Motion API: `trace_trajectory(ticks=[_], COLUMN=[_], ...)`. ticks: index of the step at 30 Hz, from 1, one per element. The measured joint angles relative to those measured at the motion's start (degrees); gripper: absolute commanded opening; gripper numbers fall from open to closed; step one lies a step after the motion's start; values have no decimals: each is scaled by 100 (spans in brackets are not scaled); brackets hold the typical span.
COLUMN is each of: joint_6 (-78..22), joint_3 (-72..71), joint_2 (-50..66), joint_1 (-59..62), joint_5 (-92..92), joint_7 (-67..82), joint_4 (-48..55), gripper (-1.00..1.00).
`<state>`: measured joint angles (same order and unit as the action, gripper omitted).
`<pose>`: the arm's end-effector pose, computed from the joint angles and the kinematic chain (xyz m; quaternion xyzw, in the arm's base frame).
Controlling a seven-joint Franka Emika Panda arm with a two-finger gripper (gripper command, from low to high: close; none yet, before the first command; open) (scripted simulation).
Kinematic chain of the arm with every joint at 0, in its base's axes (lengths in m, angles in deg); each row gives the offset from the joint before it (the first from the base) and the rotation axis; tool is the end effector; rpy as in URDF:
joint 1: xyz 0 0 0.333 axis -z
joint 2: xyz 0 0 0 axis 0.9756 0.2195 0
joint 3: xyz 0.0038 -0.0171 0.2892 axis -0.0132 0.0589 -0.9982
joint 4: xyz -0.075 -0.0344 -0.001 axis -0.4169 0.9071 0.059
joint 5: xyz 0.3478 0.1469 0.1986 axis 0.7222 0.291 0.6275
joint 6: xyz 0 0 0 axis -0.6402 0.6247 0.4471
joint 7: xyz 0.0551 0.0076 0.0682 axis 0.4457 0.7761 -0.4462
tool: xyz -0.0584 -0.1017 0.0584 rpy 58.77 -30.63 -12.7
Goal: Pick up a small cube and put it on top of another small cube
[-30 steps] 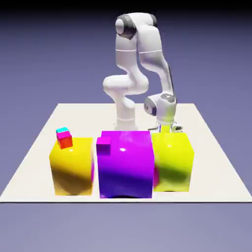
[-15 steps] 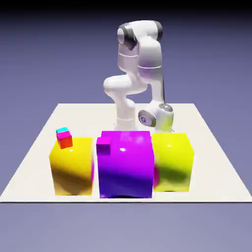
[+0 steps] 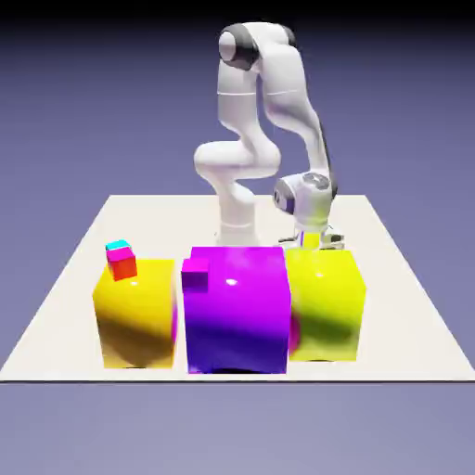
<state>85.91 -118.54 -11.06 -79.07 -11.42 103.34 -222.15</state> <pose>0.2589 0.1903 0.1123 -0.2406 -0.9702 0.0158 0.0259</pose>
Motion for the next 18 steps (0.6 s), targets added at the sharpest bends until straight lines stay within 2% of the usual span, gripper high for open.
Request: trace_trajectory(ticks=[3, 15, 18], joint_6=[-52, -2211, -2735], joint_3=[18, 1152, 1631], joint_2=[29, -231, -208], joint_1=[119, -2192, -1840], joint_5=[3, -1533, -1759], joint_7=[-196, -2064, -1876], joint_4=[147, 2350, 2855], gripper=[-100, -100, -100])
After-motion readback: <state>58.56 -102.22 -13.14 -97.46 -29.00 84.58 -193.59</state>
